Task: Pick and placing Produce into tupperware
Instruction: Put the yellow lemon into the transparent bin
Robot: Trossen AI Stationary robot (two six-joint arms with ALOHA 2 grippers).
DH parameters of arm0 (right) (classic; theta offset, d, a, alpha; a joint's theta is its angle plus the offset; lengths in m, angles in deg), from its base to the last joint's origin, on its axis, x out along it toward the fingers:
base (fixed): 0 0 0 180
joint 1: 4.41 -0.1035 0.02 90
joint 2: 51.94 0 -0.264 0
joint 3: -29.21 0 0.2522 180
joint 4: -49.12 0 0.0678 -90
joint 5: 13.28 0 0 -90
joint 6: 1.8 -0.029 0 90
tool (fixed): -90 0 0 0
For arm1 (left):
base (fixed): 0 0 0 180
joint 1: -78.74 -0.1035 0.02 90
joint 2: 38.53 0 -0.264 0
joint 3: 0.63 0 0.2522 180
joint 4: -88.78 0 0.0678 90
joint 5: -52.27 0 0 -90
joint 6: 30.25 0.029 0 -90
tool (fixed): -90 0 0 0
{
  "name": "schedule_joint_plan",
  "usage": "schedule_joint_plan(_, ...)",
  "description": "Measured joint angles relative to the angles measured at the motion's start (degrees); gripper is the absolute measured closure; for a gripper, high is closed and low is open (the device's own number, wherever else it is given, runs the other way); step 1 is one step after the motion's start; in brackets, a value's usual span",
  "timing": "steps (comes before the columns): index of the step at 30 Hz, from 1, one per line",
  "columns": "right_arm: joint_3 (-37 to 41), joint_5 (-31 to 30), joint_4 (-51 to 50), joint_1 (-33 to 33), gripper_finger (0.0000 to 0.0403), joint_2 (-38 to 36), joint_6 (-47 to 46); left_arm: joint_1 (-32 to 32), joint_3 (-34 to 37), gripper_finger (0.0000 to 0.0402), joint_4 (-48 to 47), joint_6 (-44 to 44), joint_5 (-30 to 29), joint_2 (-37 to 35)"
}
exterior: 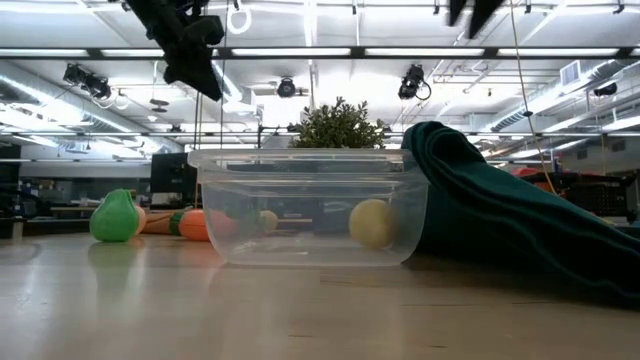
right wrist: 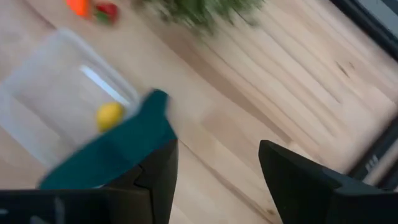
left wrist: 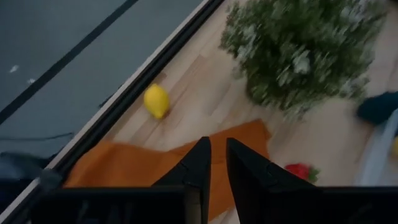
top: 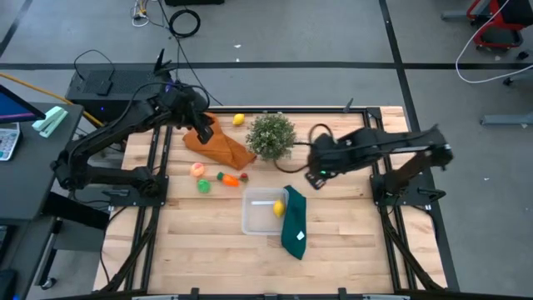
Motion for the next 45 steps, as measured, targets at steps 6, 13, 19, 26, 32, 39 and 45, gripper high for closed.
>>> schedule_joint_plan(6, 14.1, 0.1, 1.5, 0.1, 0.0214, -9.6, -1.7, 0.0, -2.4, 0.0342, 2.4, -5.7, 3.2, 7.3)
schedule_joint_plan(13, 22.9, 0.2, 3.5, 0.1, 0.0213, -15.9, 2.0, -1.9, -15.7, 0.0338, -4.1, -11.8, 3.5, 21.3)
schedule_joint_plan(19, 27.7, -1.2, 5.8, 0.1, 0.0213, -19.6, 6.7, -5.0, -31.0, 0.0338, -12.0, -15.9, 3.5, 33.4)
schedule_joint_plan(26, 30.9, -1.9, 7.2, 0.1, 0.0213, -22.5, 10.8, -6.9, -42.0, 0.0331, -12.4, -16.1, 2.4, 40.0)
schedule_joint_plan(32, 32.3, -3.7, 7.2, 0.1, 0.0213, -24.9, 12.4, -6.3, -44.3, 0.034, -9.7, -15.9, 1.4, 40.4)
schedule_joint_plan(39, 32.3, -4.3, 7.5, 0.1, 0.0213, -26.6, 12.3, -7.9, -44.3, 0.035, -8.4, -19.3, 2.1, 42.7)
schedule_joint_plan(45, 32.3, -3.8, 9.5, 0.1, 0.0213, -26.7, 12.0, -11.0, -44.3, 0.0323, -13.9, -19.9, 2.4, 45.9)
